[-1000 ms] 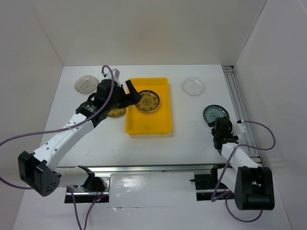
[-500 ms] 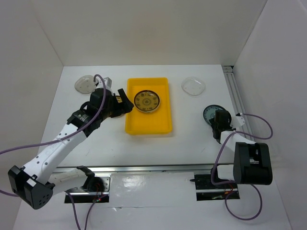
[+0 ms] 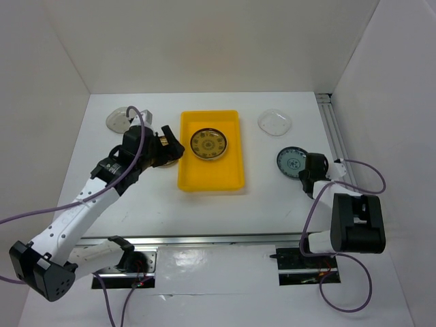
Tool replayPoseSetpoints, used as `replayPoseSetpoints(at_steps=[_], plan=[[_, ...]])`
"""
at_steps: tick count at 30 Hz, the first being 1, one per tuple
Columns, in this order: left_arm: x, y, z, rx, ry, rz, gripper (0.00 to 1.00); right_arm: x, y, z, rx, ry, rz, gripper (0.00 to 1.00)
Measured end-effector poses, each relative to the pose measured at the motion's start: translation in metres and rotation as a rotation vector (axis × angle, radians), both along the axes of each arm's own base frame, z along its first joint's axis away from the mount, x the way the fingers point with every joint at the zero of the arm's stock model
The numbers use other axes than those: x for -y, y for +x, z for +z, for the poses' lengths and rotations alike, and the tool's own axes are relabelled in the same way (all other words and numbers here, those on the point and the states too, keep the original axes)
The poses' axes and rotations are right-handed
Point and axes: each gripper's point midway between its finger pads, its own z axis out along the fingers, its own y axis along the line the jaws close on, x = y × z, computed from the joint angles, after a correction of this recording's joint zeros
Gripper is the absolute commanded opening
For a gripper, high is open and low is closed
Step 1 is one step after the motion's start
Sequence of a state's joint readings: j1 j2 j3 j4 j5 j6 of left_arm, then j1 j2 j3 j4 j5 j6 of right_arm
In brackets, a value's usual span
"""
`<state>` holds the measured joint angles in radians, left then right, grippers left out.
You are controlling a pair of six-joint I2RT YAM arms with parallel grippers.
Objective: Place the plates into the plastic bin on the countertop
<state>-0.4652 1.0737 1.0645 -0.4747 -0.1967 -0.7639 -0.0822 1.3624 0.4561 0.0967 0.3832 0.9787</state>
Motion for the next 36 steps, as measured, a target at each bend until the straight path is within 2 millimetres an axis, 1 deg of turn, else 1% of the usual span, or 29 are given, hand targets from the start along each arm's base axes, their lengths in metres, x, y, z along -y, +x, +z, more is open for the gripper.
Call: replayPoseSetpoints(at_steps=[6,8,9,10,12,15,17,19,21,24,27,29,32,34,36], plan=[[-0.012,0.000,-0.002,-0.008,0.005,0.057,1.00,-0.004,0.004,0.002,0.002,0.026,0.009,0.00],[-0.021,0.001,-0.006,-0.026,-0.001,0.105,1.00,-0.006,0.005,0.008,0.004,0.031,0.012,0.00],[-0.027,0.002,-0.010,-0.032,-0.001,0.131,1.00,-0.007,0.006,0.015,0.017,0.030,0.015,0.00],[-0.036,0.002,-0.016,-0.044,-0.008,0.167,1.00,-0.009,0.008,0.024,0.032,0.027,0.021,0.00],[-0.056,0.001,-0.033,-0.083,-0.016,0.240,1.00,-0.012,0.016,0.049,0.077,0.012,0.040,0.00],[-0.085,-0.001,-0.061,-0.154,-0.027,0.346,1.00,-0.020,0.033,0.092,0.158,-0.017,0.071,0.00],[-0.098,-0.003,-0.080,-0.191,-0.033,0.400,1.00,-0.027,0.045,0.120,0.217,-0.035,0.103,0.00],[-0.108,-0.009,-0.101,-0.231,-0.039,0.439,1.00,-0.037,0.051,0.140,0.266,-0.046,0.146,0.00],[-0.114,-0.014,-0.119,-0.268,-0.049,0.465,1.00,-0.050,0.056,0.150,0.289,-0.055,0.197,0.00],[-0.119,-0.015,-0.138,-0.314,-0.057,0.489,1.00,-0.081,0.067,0.158,0.319,-0.046,0.319,0.00],[-0.120,-0.010,-0.146,-0.317,-0.076,0.491,1.00,-0.119,0.083,0.162,0.351,-0.021,0.472,0.00],[-0.122,-0.002,-0.149,-0.300,-0.110,0.489,1.00,-0.151,0.097,0.164,0.372,-0.011,0.589,0.00],[-0.127,0.006,-0.154,-0.293,-0.139,0.497,1.00,-0.207,0.115,0.168,0.393,0.001,0.756,0.00],[-0.129,0.014,-0.160,-0.288,-0.155,0.498,1.00,-0.235,0.125,0.169,0.399,0.006,0.837,0.00],[-0.130,0.020,-0.167,-0.288,-0.171,0.495,1.00,-0.259,0.136,0.164,0.395,0.009,0.904,0.00]])
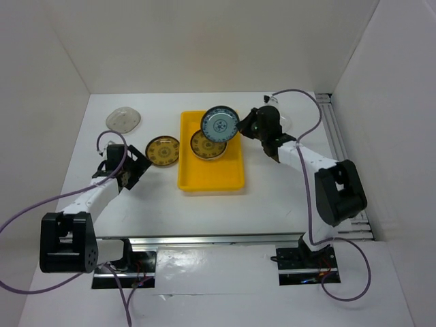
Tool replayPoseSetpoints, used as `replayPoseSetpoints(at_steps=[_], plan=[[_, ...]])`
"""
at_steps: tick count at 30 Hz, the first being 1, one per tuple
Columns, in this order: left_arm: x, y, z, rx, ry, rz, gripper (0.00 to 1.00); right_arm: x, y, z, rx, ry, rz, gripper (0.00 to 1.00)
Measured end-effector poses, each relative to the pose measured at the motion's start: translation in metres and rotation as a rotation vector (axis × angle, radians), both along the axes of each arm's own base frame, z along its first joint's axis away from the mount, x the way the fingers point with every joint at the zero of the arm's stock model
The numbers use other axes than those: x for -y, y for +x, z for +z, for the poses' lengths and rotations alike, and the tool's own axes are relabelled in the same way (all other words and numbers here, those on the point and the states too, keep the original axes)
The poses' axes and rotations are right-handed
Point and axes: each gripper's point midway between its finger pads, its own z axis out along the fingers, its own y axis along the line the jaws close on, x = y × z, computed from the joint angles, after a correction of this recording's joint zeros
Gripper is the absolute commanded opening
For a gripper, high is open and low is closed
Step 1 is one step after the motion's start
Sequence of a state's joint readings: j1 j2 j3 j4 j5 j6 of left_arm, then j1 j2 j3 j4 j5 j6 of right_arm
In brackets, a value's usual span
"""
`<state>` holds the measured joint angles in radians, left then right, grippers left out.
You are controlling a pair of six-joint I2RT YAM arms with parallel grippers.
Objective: Place the plates into the plastic bin on the countertop
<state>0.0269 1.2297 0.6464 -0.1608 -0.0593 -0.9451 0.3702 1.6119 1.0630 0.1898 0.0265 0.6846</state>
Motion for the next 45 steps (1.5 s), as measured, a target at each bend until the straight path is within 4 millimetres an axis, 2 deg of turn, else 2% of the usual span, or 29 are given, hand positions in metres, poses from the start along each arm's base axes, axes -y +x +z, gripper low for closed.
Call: replayPoseSetpoints(at_steps=[4,8,12,15,16,17,20,21,24,27,30,31,34,38,39,41,42,45], plan=[[0.000,0.012,-0.017,-0.011,-0.025,-0.010,1.00,-0.021,0.015,-0.025,-0.037,-0.034,0.057,0.00],[0.001,0.021,-0.040,-0.037,-0.043,-0.035,1.00,-0.028,0.019,-0.056,-0.090,-0.065,0.083,0.00],[0.002,0.048,-0.037,0.025,-0.064,-0.064,1.00,-0.034,0.028,-0.069,-0.107,-0.087,0.098,0.00],[0.001,0.062,-0.036,0.058,-0.064,-0.081,1.00,-0.040,0.033,-0.068,-0.095,-0.094,0.112,0.10],[0.001,0.065,-0.035,0.067,-0.066,-0.085,1.00,-0.043,0.034,-0.066,-0.089,-0.095,0.118,0.18],[0.001,0.067,-0.035,0.071,-0.066,-0.088,1.00,-0.046,0.033,-0.064,-0.084,-0.095,0.125,0.40],[0.002,0.071,-0.034,0.079,-0.069,-0.093,0.96,-0.057,0.030,-0.060,-0.071,-0.098,0.153,0.52],[0.002,0.071,-0.035,0.079,-0.069,-0.094,0.95,-0.061,0.028,-0.060,-0.069,-0.099,0.161,0.59],[0.002,0.072,-0.036,0.075,-0.070,-0.096,0.89,-0.071,0.022,-0.056,-0.057,-0.108,0.182,0.66],[0.002,0.075,-0.037,0.071,-0.071,-0.096,0.82,-0.080,0.015,-0.043,-0.034,-0.108,0.198,0.70],[0.000,0.074,-0.039,0.063,-0.072,-0.091,0.80,-0.087,0.008,-0.018,0.011,-0.095,0.207,0.73],[-0.001,0.074,-0.039,0.062,-0.073,-0.091,0.80,-0.089,0.005,-0.007,0.030,-0.089,0.210,0.73],[-0.001,0.073,-0.041,0.054,-0.075,-0.089,0.69,-0.092,-0.010,0.035,0.107,-0.062,0.219,0.75],[-0.002,0.076,-0.044,0.037,-0.081,-0.087,0.63,-0.085,-0.035,0.090,0.214,-0.018,0.224,0.75],[-0.002,0.076,-0.045,0.032,-0.082,-0.087,0.58,-0.083,-0.043,0.100,0.234,-0.009,0.228,0.75],[-0.002,0.077,-0.047,0.020,-0.083,-0.086,0.55,-0.078,-0.055,0.112,0.261,0.004,0.230,0.75],[-0.002,0.079,-0.048,0.017,-0.084,-0.087,0.45,-0.075,-0.059,0.116,0.269,0.006,0.224,0.75],[-0.002,0.081,-0.052,-0.007,-0.089,-0.087,0.33,-0.065,-0.068,0.112,0.271,0.003,0.205,0.75]])
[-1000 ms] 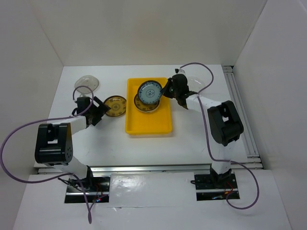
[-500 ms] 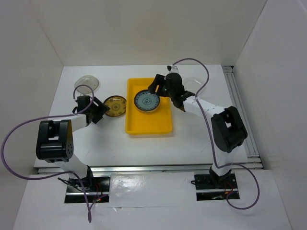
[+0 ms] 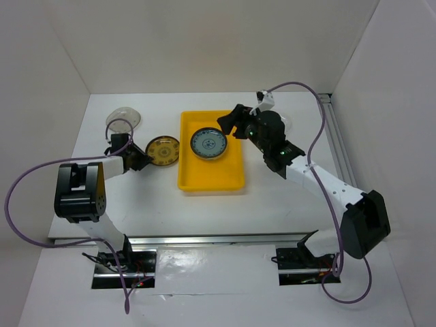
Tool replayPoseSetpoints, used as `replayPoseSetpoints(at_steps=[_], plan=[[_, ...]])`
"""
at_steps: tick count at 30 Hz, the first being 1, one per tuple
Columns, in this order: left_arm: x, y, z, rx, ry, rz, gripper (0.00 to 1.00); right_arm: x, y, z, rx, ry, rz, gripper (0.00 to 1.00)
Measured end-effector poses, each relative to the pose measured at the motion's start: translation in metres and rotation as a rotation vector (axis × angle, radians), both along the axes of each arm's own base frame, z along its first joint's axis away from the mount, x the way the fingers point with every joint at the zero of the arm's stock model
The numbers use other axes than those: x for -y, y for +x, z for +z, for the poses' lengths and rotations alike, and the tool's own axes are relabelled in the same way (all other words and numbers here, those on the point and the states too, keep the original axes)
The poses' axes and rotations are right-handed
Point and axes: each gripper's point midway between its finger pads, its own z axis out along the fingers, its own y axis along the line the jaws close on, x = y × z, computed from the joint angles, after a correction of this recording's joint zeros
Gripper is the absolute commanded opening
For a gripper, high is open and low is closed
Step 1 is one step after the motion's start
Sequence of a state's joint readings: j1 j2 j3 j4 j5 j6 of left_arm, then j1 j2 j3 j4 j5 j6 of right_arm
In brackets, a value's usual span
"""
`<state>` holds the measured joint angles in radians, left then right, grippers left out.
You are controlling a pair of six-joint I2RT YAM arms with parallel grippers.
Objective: Place the plates into the plastic bin on the countertop
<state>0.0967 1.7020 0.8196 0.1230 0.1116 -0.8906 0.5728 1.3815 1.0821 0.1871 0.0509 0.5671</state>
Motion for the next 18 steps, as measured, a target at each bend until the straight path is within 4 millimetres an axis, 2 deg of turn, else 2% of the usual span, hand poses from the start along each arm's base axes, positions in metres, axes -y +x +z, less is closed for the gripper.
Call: replayPoseSetpoints(at_steps=[1,2,4,8,12,15,18], plan=[[0.000,0.000,-0.001,-0.007,0.002,0.000,0.24,0.003,-0.003,-0.006,-0.010,-0.007,-0.004,0.75],[0.000,0.000,-0.003,-0.016,0.001,0.000,0.19,0.007,-0.007,-0.014,-0.021,-0.014,-0.010,0.75],[0.000,0.001,-0.002,-0.017,-0.008,0.004,0.01,0.013,-0.012,-0.027,-0.042,-0.028,-0.020,0.75],[-0.002,0.004,0.001,-0.021,-0.006,0.014,0.00,0.026,-0.022,-0.042,-0.069,-0.043,-0.035,0.75],[-0.004,-0.002,0.011,-0.028,0.000,0.046,0.00,0.041,-0.030,-0.031,-0.047,-0.032,-0.067,0.75],[-0.011,-0.015,0.042,0.011,0.063,0.087,0.00,0.058,-0.036,-0.021,-0.027,-0.032,-0.116,0.75],[-0.013,-0.026,0.088,0.113,0.115,0.136,0.00,0.080,-0.041,-0.025,-0.034,-0.051,-0.178,0.77]])
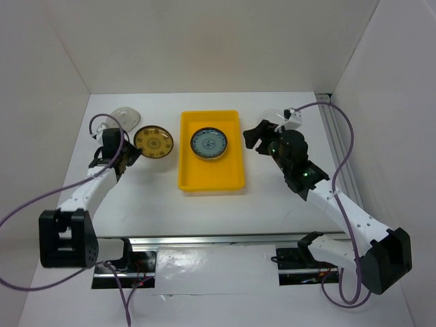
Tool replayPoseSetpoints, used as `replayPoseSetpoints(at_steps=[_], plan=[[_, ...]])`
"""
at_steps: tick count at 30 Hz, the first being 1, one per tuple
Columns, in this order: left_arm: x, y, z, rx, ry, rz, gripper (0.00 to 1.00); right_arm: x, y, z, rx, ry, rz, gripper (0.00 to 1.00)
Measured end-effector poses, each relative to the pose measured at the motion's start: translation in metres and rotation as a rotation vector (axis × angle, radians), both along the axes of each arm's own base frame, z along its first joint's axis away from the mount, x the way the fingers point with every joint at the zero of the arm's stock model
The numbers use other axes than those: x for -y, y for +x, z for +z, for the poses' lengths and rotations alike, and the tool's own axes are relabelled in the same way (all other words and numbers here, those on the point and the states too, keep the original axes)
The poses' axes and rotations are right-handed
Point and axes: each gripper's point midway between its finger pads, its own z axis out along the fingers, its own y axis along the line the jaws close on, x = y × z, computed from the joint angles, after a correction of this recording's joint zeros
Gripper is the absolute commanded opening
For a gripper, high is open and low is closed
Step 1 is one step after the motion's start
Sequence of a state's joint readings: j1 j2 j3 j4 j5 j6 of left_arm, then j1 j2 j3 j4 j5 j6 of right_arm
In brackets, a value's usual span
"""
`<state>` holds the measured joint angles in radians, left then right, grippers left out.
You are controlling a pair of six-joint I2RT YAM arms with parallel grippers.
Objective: Place the plates into the plastic bin on the countertop
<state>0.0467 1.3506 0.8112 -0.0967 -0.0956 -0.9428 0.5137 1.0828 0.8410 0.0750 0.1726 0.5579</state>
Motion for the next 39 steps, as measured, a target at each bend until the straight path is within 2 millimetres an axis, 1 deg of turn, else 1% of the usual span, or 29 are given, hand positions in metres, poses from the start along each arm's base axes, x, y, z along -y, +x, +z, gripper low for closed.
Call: replayPoseSetpoints(at_steps=[3,5,6,8,10,13,14,15,17,20,23,26,27,28,29,30,31,33,35,36,37,39], plan=[[0.008,-0.004,0.043,0.118,0.027,-0.001,0.00,0.023,-0.003,-0.012,-0.028,-0.026,-0.063,0.77],[0.018,-0.003,0.059,0.172,0.023,-0.034,0.00,0.038,-0.006,-0.022,-0.053,-0.044,-0.103,0.77],[0.025,-0.001,0.062,0.185,0.017,-0.060,0.00,0.046,-0.008,-0.028,-0.068,-0.054,-0.124,0.77],[0.041,0.003,0.057,0.181,0.006,-0.128,0.00,0.061,-0.010,-0.036,-0.094,-0.074,-0.158,0.78],[0.067,0.013,0.047,0.149,-0.026,-0.224,0.00,0.074,-0.011,-0.041,-0.113,-0.089,-0.189,0.78],[0.104,0.033,0.034,0.106,-0.059,-0.354,0.00,0.093,-0.009,-0.043,-0.122,-0.101,-0.236,0.78],[0.119,0.045,0.030,0.096,-0.069,-0.395,0.00,0.100,-0.009,-0.044,-0.127,-0.104,-0.257,0.78],[0.132,0.052,0.027,0.088,-0.073,-0.434,0.00,0.107,-0.008,-0.046,-0.133,-0.106,-0.281,0.78],[0.151,0.062,0.024,0.081,-0.084,-0.485,0.00,0.121,-0.007,-0.052,-0.148,-0.107,-0.318,0.78],[0.169,0.072,0.023,0.076,-0.095,-0.528,0.00,0.138,-0.009,-0.068,-0.189,-0.108,-0.350,0.78],[0.177,0.082,0.022,0.073,-0.095,-0.541,0.00,0.147,-0.011,-0.080,-0.223,-0.108,-0.364,0.78],[0.178,0.084,0.011,0.049,-0.089,-0.539,0.24,0.150,-0.011,-0.082,-0.231,-0.101,-0.364,0.78],[0.177,0.082,0.006,0.033,-0.086,-0.536,0.34,0.151,-0.011,-0.082,-0.232,-0.099,-0.364,0.78],[0.177,0.082,0.002,0.021,-0.083,-0.535,0.57,0.152,-0.010,-0.083,-0.233,-0.098,-0.366,0.78],[0.176,0.081,0.000,0.014,-0.076,-0.541,0.66,0.153,-0.010,-0.084,-0.236,-0.097,-0.368,0.78],[0.176,0.081,-0.003,0.009,-0.075,-0.542,0.71,0.155,-0.008,-0.086,-0.242,-0.096,-0.371,0.78],[0.177,0.080,-0.004,0.005,-0.073,-0.545,0.75,0.156,-0.007,-0.089,-0.251,-0.093,-0.375,0.78],[0.179,0.078,-0.004,0.002,-0.069,-0.550,0.80,0.158,-0.004,-0.097,-0.274,-0.094,-0.376,0.78],[0.181,0.077,-0.001,0.012,-0.069,-0.557,0.82,0.157,-0.001,-0.108,-0.303,-0.095,-0.371,0.78],[0.183,0.073,0.004,0.019,-0.069,-0.564,0.84,0.157,0.001,-0.114,-0.318,-0.096,-0.372,0.78],[0.184,0.069,0.011,0.031,-0.069,-0.571,0.96,0.157,0.002,-0.122,-0.336,-0.096,-0.370,0.78],[0.186,0.060,0.030,0.071,-0.069,-0.584,1.00,0.159,0.008,-0.139,-0.381,-0.094,-0.368,0.78]])
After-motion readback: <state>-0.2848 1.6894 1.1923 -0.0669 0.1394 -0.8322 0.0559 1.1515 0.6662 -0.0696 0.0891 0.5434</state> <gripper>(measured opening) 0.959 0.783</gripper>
